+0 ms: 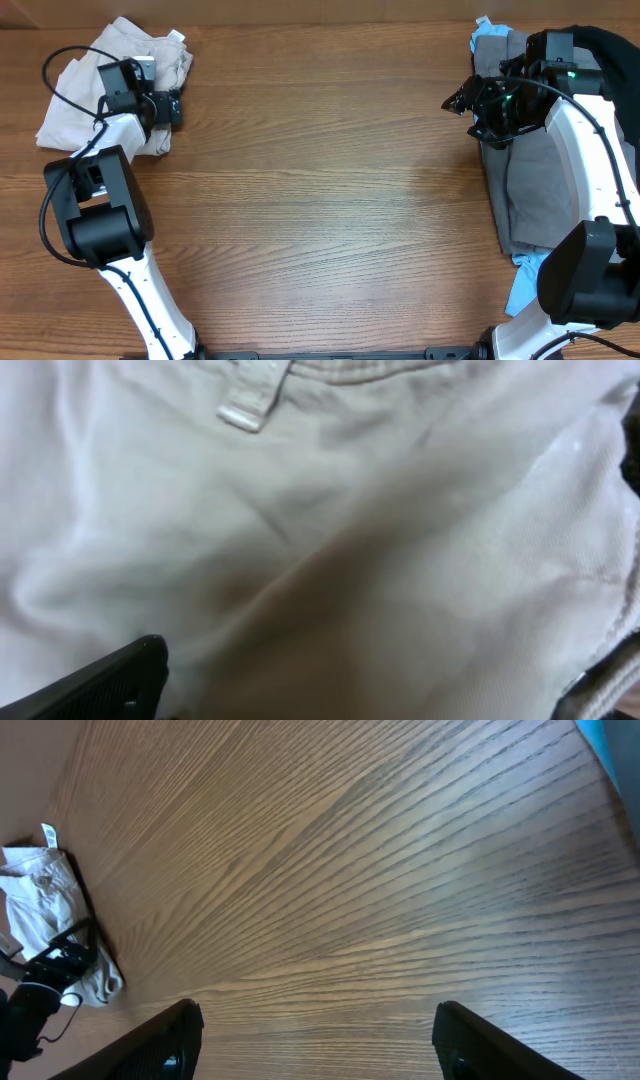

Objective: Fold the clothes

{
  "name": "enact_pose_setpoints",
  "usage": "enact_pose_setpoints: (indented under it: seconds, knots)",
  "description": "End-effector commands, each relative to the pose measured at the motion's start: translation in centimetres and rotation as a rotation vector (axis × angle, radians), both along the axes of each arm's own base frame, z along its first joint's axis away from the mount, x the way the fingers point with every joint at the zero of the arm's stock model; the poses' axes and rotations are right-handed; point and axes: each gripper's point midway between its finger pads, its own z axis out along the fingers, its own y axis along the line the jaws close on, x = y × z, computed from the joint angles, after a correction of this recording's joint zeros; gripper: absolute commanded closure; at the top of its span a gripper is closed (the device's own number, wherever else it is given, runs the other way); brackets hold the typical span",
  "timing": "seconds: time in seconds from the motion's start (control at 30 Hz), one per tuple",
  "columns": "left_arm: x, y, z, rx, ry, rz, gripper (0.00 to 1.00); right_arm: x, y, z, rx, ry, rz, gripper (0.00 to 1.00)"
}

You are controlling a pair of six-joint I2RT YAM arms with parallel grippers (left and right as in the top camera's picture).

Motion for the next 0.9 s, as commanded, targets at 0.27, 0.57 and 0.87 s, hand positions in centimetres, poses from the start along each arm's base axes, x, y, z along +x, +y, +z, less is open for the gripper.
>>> enact_pose_setpoints:
  seconds: [0.27,0.57,0.87]
  knots:
    - [0.4,2.5,0.2,0.001,-0.061,0.082,0.00,0.2,0.0,0.1,-0.010,-0.010,0.007,0.21]
    - [1.3,0.5,6.5,0.013,-0.126,0.047,0.00,1.3,-0.6,0.3,-0.044,-0.054,-0.008,0.00]
    - [-1.8,-2.0,18.7,0.022,-0.223,0.014,0.00,1.7,-2.1,1.1,-0.129,-0.064,-0.043,0.00]
